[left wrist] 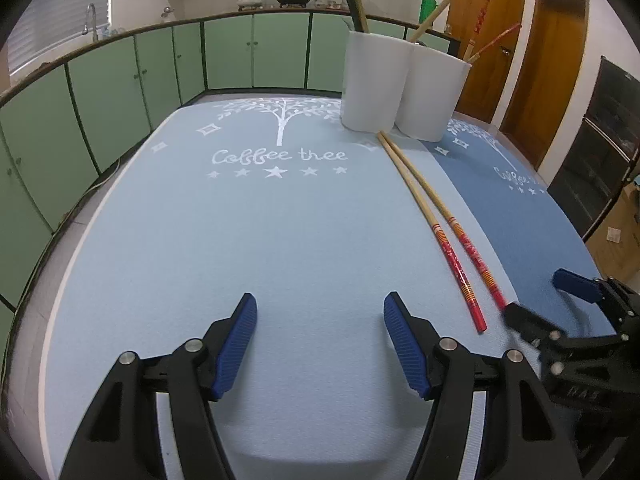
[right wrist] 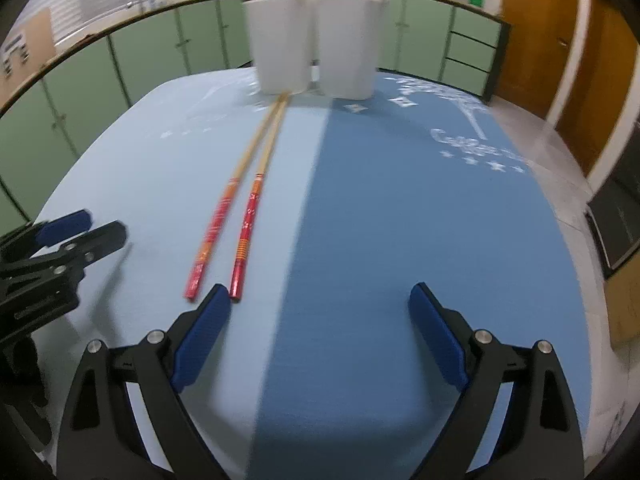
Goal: Organize utensils
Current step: 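Move both open tools back toward the last two red-patterned chopsticks, then grasp one red-patterned chopstick with the right tool while the left tool grasps the other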
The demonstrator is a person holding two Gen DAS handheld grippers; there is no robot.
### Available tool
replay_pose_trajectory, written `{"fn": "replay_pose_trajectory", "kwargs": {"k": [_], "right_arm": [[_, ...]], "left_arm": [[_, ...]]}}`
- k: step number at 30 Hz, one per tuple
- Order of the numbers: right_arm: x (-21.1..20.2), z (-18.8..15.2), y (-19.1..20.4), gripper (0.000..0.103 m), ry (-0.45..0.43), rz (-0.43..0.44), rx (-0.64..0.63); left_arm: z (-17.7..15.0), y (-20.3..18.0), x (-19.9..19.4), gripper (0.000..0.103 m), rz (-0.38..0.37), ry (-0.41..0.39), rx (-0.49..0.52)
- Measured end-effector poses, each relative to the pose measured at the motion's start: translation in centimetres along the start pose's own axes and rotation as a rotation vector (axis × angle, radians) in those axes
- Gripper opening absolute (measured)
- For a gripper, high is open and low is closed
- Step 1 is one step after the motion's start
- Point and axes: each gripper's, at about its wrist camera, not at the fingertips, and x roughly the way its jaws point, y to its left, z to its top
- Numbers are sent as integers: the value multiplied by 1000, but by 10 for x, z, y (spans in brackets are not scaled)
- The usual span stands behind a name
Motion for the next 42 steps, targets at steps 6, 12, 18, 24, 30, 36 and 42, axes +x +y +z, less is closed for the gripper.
{"fn": "replay_pose_trajectory", "kwargs": {"k": [6, 12, 18, 24, 30, 36, 42], "right_arm": [[-13, -7, -5, 66, -43, 113, 27], [-8, -5, 9, 33, -25, 173, 2], [-3, 0, 23, 17, -17, 182, -19], [-2, 0, 19, 5, -15, 210, 3], [-14, -12, 1, 5, -21, 198, 44], [-28, -28, -32, 5, -28, 142, 128], [-30, -33, -51, 5, -32, 129, 150]], "left_arm": [[0, 0, -1, 65, 5, -2, -5], [0, 2, -2, 65, 8, -2, -8], [0, 2, -3, 65, 13, -1, -7], [-1, -4, -3, 65, 11, 5, 3], [-5, -24, -7, 65, -22, 9, 26], [-12, -54, -7, 65, -74, 19, 63], [-12, -74, -2, 65, -60, 19, 85]]}}
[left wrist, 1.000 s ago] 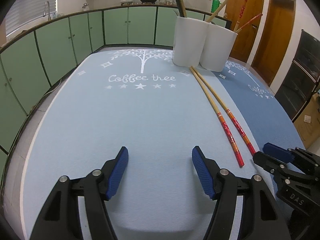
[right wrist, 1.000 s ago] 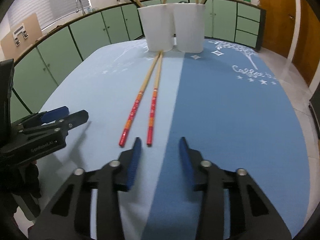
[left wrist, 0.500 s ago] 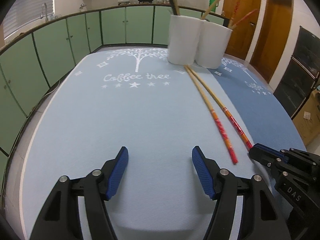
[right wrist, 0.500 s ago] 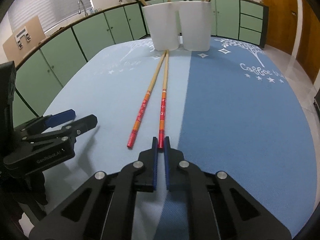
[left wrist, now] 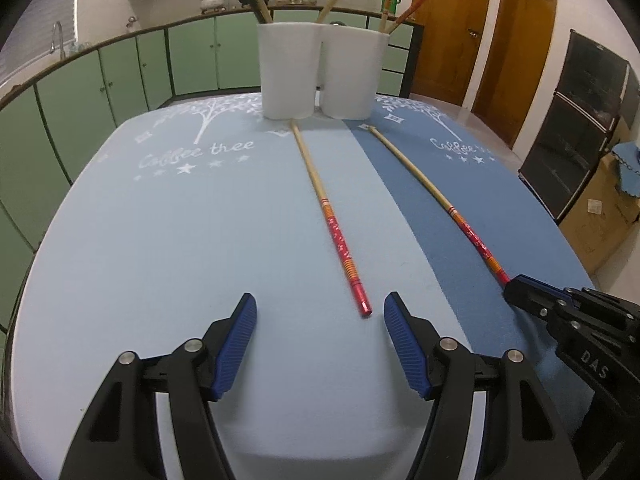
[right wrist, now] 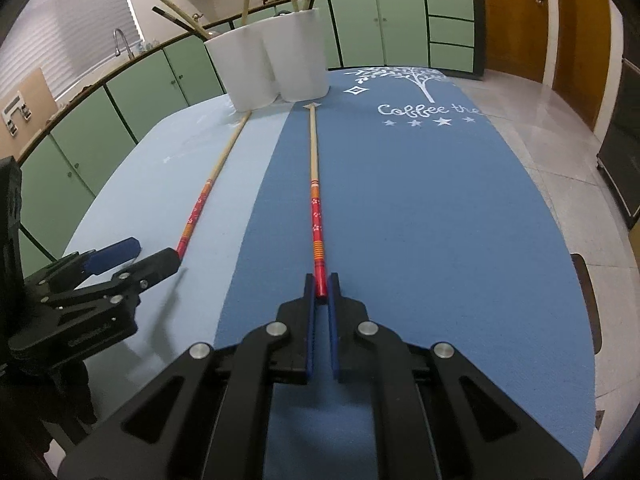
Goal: Organize utensils
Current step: 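Grasp one red-patterned chopstick with the right tool while the left tool grasps the other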
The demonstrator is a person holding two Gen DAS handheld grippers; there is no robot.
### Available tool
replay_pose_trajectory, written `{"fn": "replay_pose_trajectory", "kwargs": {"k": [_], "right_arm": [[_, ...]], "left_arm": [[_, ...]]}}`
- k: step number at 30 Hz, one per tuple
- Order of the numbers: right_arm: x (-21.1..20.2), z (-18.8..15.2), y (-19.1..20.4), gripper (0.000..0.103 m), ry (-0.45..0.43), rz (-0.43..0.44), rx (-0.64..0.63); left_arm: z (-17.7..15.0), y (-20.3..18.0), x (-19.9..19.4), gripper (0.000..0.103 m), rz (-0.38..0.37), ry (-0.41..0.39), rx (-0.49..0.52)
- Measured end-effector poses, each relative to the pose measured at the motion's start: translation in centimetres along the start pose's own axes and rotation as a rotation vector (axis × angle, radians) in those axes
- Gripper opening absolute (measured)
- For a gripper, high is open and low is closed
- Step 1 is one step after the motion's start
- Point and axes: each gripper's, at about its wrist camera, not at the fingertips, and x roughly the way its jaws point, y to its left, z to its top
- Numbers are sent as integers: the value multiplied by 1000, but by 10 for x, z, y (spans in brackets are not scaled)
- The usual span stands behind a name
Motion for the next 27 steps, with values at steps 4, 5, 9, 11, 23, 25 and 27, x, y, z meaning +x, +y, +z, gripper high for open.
{"fn": "replay_pose_trajectory", "kwargs": {"k": [4, 5, 9, 11, 23, 25, 27], "right_arm": [[2, 1, -2, 5, 0, 8, 0], [1, 2, -3, 5, 0, 11, 1], [3, 2, -4, 5, 1, 19, 5], [4, 1, -5, 6, -2, 23, 6], [7, 0, 0, 6, -17, 2, -23], [7, 0, 1, 6, -18, 1, -24], [7, 1, 0, 5, -17, 1, -24]], "left_arm": [[2, -5, 2, 55, 2, 2, -3], [2, -7, 3, 50, -4, 4, -4], [3, -13, 4, 35, 14, 5, 9], [2, -14, 4, 30, 13, 5, 1], [4, -14, 8, 6, 47, 1, -22], [4, -15, 8, 6, 50, 0, -25], [4, -14, 7, 6, 47, 0, -27]]}}
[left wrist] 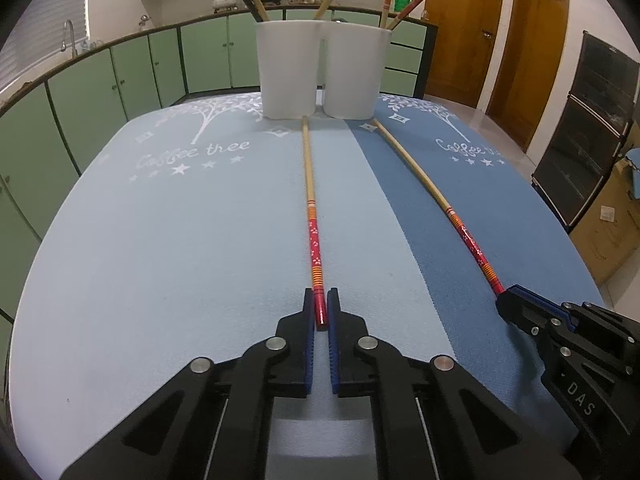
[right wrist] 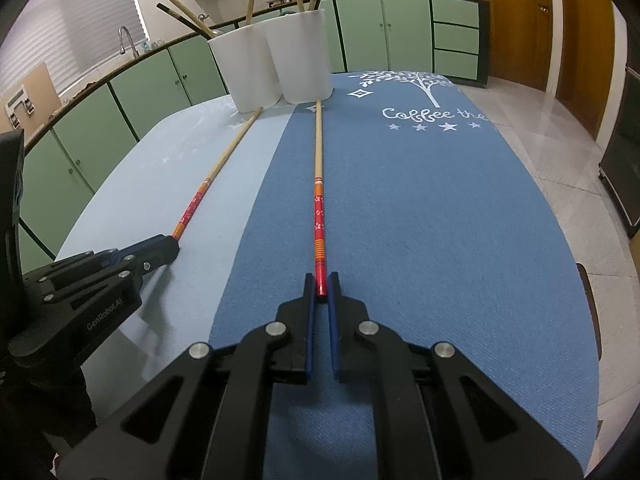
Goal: Organize utensils
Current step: 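Grasp one red-patterned chopstick with the right tool while the left tool grasps the other, then lift both red-patterned chopsticks over the white holder and open both tools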
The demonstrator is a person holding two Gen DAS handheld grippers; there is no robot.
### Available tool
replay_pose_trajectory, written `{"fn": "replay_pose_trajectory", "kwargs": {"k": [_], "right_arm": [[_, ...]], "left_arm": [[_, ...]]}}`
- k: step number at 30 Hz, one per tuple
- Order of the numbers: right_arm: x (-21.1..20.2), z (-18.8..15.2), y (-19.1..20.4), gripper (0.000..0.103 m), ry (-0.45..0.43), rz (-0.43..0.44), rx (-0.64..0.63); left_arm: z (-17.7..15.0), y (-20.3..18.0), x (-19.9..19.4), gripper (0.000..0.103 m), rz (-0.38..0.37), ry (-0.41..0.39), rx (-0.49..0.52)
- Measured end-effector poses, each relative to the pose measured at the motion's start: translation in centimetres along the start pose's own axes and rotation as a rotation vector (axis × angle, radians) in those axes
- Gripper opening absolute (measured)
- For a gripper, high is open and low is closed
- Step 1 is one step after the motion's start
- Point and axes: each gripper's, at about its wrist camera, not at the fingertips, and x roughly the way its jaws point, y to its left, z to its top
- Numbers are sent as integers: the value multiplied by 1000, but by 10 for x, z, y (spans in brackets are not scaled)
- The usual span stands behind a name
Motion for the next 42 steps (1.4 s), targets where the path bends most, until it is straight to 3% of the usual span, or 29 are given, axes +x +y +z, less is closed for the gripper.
{"fn": "replay_pose_trajectory", "kwargs": {"k": [8, 21, 32, 42], "right_arm": [[-11, 3, 1, 5, -19, 11, -2], [-68, 30, 13, 5, -164, 9, -68], [-112, 71, 14, 5, -269, 44, -60], [-129, 124, 10, 5, -293, 124, -29]], "left_arm": [[0, 3, -13, 5, -6, -16, 0], [25, 9, -82, 5, -5, -158, 28], [62, 11, -121, 5, -25, -283, 40], [99, 12, -133, 5, -56, -349, 63]]}}
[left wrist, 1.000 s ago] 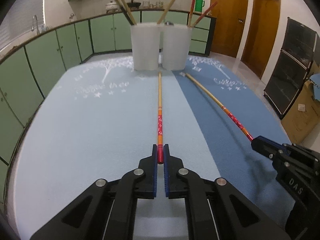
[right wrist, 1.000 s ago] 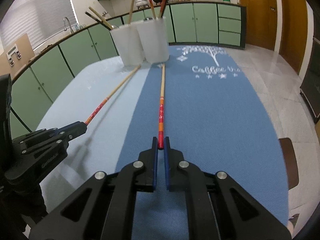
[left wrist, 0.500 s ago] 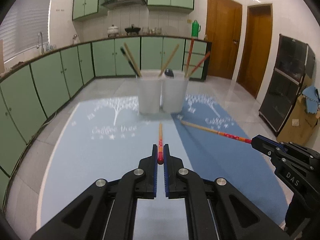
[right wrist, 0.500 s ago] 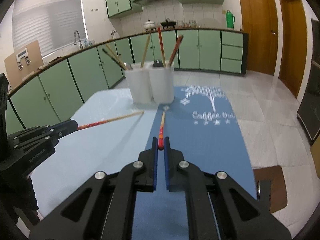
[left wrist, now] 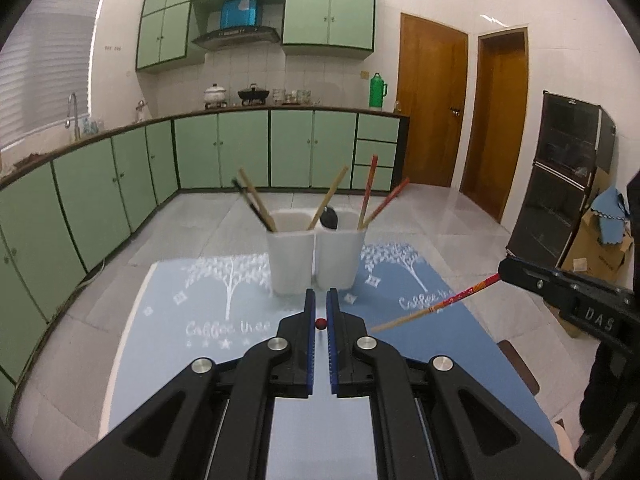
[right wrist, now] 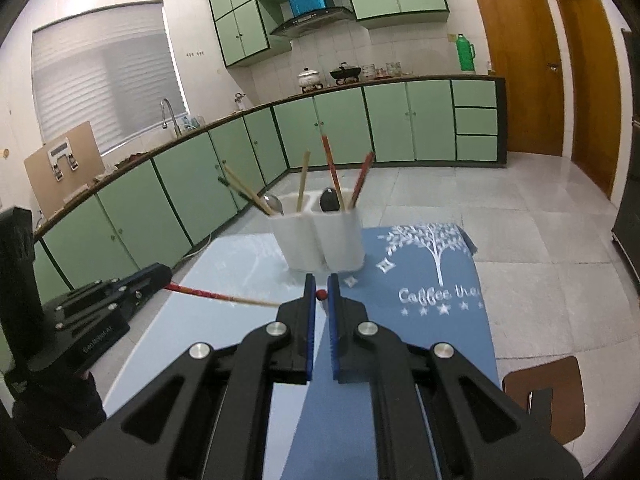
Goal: Organize utensils
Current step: 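Lift both red-patterned chopsticks over the white holder and open both tools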
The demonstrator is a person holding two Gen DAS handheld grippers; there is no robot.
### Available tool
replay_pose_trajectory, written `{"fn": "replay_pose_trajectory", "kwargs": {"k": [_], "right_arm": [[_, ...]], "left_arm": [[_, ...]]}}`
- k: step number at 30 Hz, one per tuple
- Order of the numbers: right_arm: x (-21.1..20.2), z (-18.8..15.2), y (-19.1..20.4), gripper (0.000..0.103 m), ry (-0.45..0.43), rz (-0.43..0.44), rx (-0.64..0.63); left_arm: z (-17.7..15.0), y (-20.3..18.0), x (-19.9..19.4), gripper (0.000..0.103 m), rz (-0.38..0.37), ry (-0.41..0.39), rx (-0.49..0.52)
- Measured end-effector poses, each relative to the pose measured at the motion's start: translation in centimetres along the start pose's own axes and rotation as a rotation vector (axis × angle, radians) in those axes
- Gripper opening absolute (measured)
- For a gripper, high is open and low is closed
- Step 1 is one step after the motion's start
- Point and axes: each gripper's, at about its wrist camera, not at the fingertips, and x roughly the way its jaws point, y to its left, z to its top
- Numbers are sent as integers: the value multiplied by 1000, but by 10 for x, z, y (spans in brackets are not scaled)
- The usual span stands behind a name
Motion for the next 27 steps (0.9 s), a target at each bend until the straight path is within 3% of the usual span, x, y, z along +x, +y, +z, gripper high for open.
{"fn": "replay_pose_trajectory", "kwargs": {"k": [6, 16, 27], "right_arm": [[8, 38, 0, 5, 14, 54, 4], [13, 95, -9, 5, -16, 61, -26], [6, 164, -9, 5, -127, 59, -87]], "left_arm": [[25, 5, 12, 5, -33, -10, 24], [57, 9, 22, 5, -53, -53, 60], [112, 23, 18, 5, -69, -158, 53]]}}
